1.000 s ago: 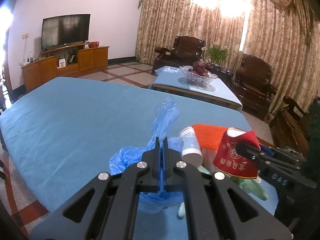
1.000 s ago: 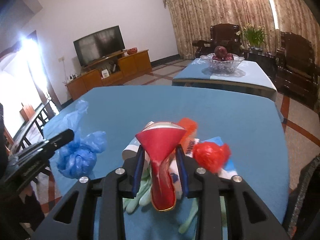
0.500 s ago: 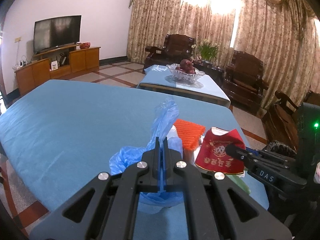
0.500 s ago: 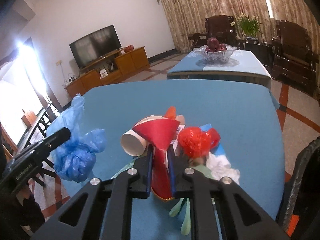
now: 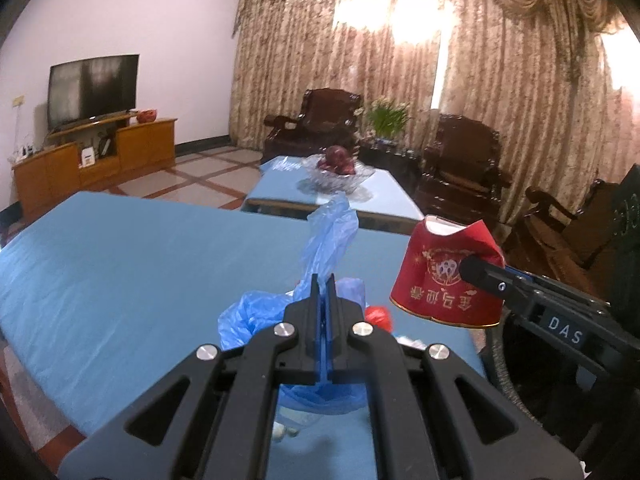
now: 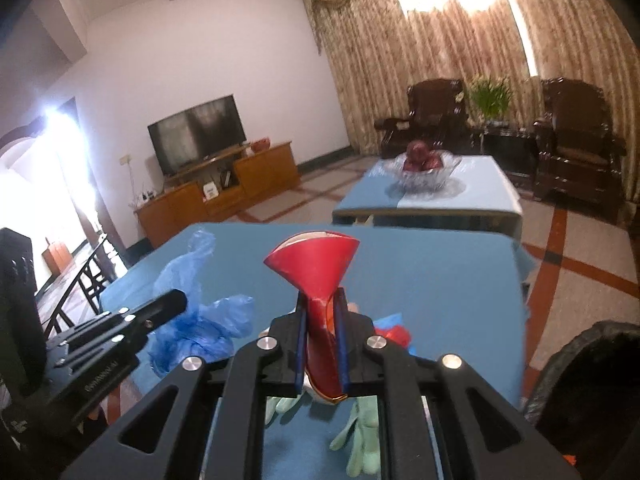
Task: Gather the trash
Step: 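Grasp the red paper cup with the right tool while the left tool holds the blue bag, then release the blue bag and red cup into the trash bin with both tools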
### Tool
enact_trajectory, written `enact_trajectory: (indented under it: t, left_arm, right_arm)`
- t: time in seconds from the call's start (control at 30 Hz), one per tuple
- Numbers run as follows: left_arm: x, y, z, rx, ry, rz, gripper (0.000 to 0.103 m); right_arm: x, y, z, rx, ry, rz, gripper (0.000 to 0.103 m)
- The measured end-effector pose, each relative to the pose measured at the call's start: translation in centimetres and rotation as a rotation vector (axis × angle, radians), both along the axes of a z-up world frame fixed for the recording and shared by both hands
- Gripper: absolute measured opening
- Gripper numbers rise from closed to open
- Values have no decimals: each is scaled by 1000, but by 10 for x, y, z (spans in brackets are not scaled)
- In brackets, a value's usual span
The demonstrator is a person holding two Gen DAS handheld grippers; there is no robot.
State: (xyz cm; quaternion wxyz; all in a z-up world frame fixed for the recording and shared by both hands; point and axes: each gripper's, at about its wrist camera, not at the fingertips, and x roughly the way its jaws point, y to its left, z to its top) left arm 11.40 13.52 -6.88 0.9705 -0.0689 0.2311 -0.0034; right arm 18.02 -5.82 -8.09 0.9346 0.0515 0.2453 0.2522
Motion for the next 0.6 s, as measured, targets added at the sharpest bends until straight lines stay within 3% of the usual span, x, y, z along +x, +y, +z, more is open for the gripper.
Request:
enact_trajectory:
  t: [0.3, 0.6]
  left_arm:
    - [5, -50, 18, -10, -45, -95, 1]
    - [18, -124, 21, -22, -56, -258, 1]
  right_arm:
    - [-18, -50, 25, -17, -50, -106, 13]
    - [-41, -115, 33, -33, -60, -246, 12]
